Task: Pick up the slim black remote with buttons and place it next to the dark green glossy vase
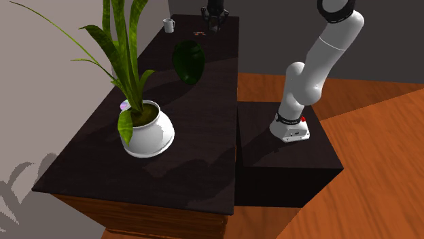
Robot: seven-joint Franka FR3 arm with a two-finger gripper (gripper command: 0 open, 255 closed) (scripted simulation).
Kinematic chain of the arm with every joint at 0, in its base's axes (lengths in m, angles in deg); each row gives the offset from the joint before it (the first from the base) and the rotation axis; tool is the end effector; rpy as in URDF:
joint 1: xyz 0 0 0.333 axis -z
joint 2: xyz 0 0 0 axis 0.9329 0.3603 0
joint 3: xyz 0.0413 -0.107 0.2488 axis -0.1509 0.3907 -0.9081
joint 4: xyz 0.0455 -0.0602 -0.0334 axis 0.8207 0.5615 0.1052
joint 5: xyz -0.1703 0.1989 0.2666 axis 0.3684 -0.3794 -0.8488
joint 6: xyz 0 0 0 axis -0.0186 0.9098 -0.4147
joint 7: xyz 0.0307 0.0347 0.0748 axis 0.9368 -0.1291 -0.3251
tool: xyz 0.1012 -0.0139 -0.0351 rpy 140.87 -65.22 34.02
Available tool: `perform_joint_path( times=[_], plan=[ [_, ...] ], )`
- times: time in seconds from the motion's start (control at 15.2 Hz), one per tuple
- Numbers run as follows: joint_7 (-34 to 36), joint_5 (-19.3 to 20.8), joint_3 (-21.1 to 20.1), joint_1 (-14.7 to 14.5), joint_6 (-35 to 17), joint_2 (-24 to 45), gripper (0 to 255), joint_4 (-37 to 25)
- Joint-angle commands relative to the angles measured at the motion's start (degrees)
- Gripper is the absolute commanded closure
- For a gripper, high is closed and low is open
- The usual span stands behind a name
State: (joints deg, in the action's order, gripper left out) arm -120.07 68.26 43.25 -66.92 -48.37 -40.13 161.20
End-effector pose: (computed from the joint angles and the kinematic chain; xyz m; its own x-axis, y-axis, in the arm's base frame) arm 0.3951 -0.2735 0.5831 0.1625 0.9867 0.0107 0.9833 -0.1628 0.0808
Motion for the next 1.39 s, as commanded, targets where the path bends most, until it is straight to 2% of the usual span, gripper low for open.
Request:
perform_joint_path(
  times=[0.0,0.26,0.53,1.32],
  plan=[
    [-3.43,-0.75,2.35,0.69,0.63,2.18,255,-2.74],
    [-10.61,-3.52,7.31,2.39,1.24,7.73,255,-8.19],
    [-18.85,-8.58,12.33,5.3,2.68,15.5,255,-15.47],
    [-18.41,-7.36,11.73,5.11,-6.97,13.59,255,-4.41]
  ],
)
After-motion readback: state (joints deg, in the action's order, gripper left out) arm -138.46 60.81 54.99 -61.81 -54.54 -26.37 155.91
